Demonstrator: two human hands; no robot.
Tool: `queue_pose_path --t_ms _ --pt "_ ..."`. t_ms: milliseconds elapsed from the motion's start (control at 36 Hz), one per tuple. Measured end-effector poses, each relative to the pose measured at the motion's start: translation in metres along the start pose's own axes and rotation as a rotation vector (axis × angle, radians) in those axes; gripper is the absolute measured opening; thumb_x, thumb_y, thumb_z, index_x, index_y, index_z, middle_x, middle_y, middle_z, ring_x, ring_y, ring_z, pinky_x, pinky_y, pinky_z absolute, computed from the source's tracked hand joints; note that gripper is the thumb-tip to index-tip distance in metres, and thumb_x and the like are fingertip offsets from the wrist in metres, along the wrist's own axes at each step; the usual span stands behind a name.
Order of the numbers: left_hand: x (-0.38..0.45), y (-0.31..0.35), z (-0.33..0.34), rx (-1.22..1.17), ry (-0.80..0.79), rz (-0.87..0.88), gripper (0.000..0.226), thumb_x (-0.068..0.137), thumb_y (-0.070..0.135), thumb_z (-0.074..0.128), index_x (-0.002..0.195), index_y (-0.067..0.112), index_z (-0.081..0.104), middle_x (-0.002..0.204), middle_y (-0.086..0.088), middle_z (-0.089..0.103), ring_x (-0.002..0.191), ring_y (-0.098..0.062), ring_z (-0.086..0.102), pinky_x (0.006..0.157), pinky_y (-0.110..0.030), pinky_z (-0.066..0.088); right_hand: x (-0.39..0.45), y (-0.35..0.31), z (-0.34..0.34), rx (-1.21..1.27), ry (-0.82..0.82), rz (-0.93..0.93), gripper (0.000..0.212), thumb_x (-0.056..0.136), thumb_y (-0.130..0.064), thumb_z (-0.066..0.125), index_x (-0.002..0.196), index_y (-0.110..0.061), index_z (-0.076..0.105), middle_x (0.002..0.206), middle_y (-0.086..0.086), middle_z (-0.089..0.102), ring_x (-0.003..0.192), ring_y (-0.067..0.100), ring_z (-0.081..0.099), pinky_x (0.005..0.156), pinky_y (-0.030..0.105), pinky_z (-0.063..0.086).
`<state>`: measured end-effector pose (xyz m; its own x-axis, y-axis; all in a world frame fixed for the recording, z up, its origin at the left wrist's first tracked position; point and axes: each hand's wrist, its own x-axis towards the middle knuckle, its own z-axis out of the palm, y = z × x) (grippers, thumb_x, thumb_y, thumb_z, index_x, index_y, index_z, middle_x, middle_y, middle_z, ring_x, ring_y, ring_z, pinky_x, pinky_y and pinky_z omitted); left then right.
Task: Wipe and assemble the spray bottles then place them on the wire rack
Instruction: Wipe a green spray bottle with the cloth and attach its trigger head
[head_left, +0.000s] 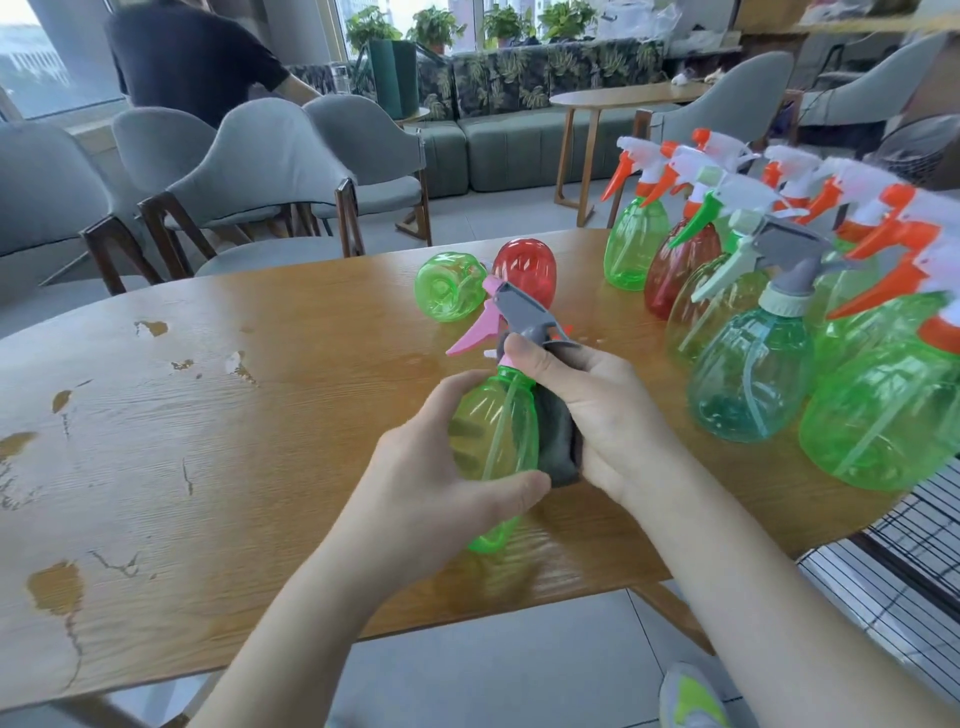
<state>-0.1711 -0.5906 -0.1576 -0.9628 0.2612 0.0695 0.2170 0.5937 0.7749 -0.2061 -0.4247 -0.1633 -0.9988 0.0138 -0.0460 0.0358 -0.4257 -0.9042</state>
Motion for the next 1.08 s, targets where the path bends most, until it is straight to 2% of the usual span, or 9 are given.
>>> queue_pose_path --t_ms 111,222,389,528,639,722,861,944,1083 --pt "0.002 -0.002 0.01 0.1 0.145 0.029 0.087 0.068 0.056 0.082 0.142 0.051 0.037 0.11 0.017 0.062 0.1 -0.013 0.064 0.09 -0.044 0.056 -0.004 0.009 0.011 -0.088 0.183 -0.111 0.022 0.088 -0.03 0.079 0.094 -0.01 0.08 0.081 0.016 0.074 0.068 0.026 0.068 0.065 0.043 0.062" --pt "0.003 -0.004 0.015 0.16 0.188 0.017 0.089 0.068 0.058 0.082 0.142 0.051 0.032 0.113 0.013 0.061 0.108 -0.016 0.061 0.091 -0.045 0.055 -0.007 0.019 0.016 -0.29 0.298 -0.278 0.021 0.09 -0.045 0.065 0.085 -0.033 0.081 0.08 0.012 0.076 0.083 0.046 0.07 0.073 0.067 0.057" --pt "0.003 -0.002 0.016 0.199 0.216 -0.003 0.091 0.071 0.062 0.079 0.146 0.047 0.03 0.116 0.01 0.059 0.106 -0.019 0.061 0.088 -0.043 0.054 -0.026 0.018 0.021 -0.547 0.392 -0.434 0.022 0.101 -0.033 0.065 0.117 -0.026 0.079 0.087 -0.012 0.078 0.083 0.011 0.073 0.077 0.042 0.062" --pt "0.001 0.003 0.016 0.237 0.191 -0.013 0.09 0.075 0.055 0.074 0.151 0.046 0.027 0.123 0.009 0.056 0.109 -0.02 0.06 0.087 -0.039 0.051 -0.03 0.027 0.025 -0.81 0.458 -0.736 0.024 0.101 -0.024 0.067 0.122 -0.018 0.077 0.104 -0.005 0.07 0.095 -0.005 0.062 0.084 0.009 0.047" --pt "0.0 0.008 0.021 0.306 0.177 -0.012 0.078 0.086 0.04 0.067 0.15 0.049 0.023 0.118 0.01 0.051 0.099 -0.026 0.059 0.075 -0.035 0.044 -0.026 0.033 0.027 -0.948 0.461 -0.895 0.023 0.096 -0.015 0.07 0.117 -0.008 0.078 0.107 0.004 0.061 0.098 0.015 0.062 0.09 0.016 0.048" --pt "0.0 0.013 0.023 0.341 0.172 -0.03 0.076 0.088 0.04 0.064 0.151 0.047 0.022 0.113 0.011 0.048 0.085 -0.022 0.048 0.069 -0.034 0.039 -0.021 0.028 0.027 -1.088 0.425 -0.876 0.022 0.097 -0.016 0.069 0.115 -0.008 0.078 0.108 0.005 0.06 0.101 0.024 0.058 0.09 0.022 0.046" --pt "-0.003 0.019 0.025 0.442 0.147 -0.017 0.083 0.085 0.047 0.065 0.152 0.046 0.017 0.117 0.01 0.046 0.098 -0.025 0.054 0.071 -0.034 0.039 -0.017 0.016 0.025 -1.211 0.392 -0.746 0.017 0.101 -0.018 0.063 0.107 -0.009 0.078 0.114 0.005 0.052 0.104 0.02 0.044 0.089 0.024 0.041" --pt "-0.001 0.017 0.023 0.395 0.155 -0.035 0.081 0.082 0.05 0.066 0.148 0.049 0.018 0.11 0.014 0.043 0.088 -0.022 0.046 0.072 -0.034 0.038 -0.019 0.01 0.023 -1.25 0.318 -0.662 0.02 0.102 -0.022 0.061 0.109 -0.012 0.077 0.11 0.0 0.044 0.102 0.017 0.042 0.087 0.02 0.035" --pt "0.007 0.006 0.017 0.367 0.19 -0.059 0.089 0.077 0.064 0.071 0.151 0.047 0.024 0.127 0.009 0.055 0.116 -0.024 0.059 0.078 -0.034 0.038 -0.024 -0.002 0.017 -1.182 0.258 -0.613 0.017 0.092 -0.016 0.071 0.105 -0.018 0.082 0.099 0.001 0.052 0.085 0.017 0.055 0.075 0.015 0.039"
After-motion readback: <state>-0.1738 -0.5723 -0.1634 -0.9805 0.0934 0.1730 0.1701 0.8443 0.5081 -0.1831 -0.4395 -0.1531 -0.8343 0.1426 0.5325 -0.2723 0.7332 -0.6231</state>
